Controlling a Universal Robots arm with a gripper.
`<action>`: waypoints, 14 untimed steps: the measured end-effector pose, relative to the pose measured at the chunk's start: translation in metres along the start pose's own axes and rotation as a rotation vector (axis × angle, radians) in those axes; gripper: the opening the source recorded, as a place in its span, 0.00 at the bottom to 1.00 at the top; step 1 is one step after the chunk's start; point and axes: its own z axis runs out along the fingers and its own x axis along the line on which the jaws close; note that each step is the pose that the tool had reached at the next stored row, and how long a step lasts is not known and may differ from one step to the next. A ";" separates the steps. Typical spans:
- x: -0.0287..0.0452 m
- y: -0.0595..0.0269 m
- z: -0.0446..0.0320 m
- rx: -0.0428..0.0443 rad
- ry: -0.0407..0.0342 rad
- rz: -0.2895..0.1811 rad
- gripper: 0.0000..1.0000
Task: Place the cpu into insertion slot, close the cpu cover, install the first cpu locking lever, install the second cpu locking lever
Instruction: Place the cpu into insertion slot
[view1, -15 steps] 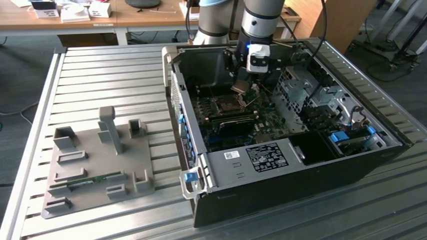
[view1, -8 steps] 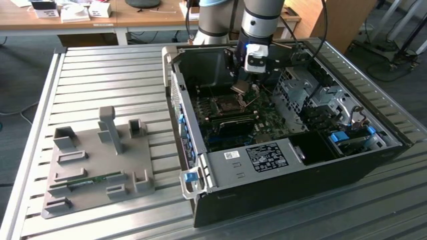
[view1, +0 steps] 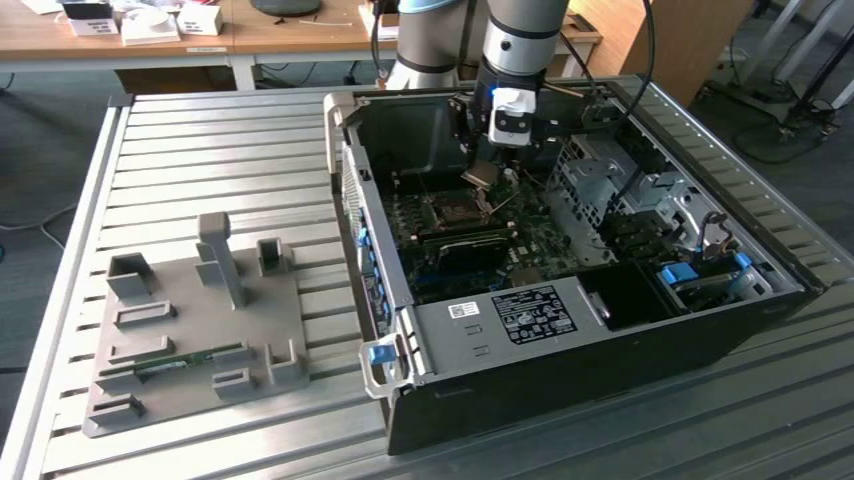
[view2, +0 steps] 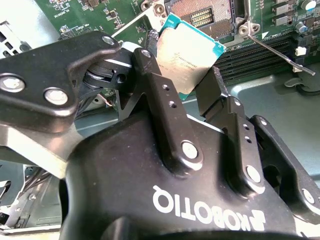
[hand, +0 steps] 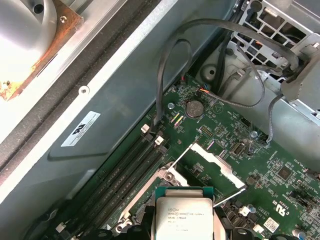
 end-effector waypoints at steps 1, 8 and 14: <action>0.0000 0.0000 0.0000 0.0000 0.0000 0.000 0.54; 0.0000 0.0000 0.0000 0.0000 0.0000 0.000 0.54; 0.0000 0.0000 0.0003 -0.0004 -0.0027 0.029 0.54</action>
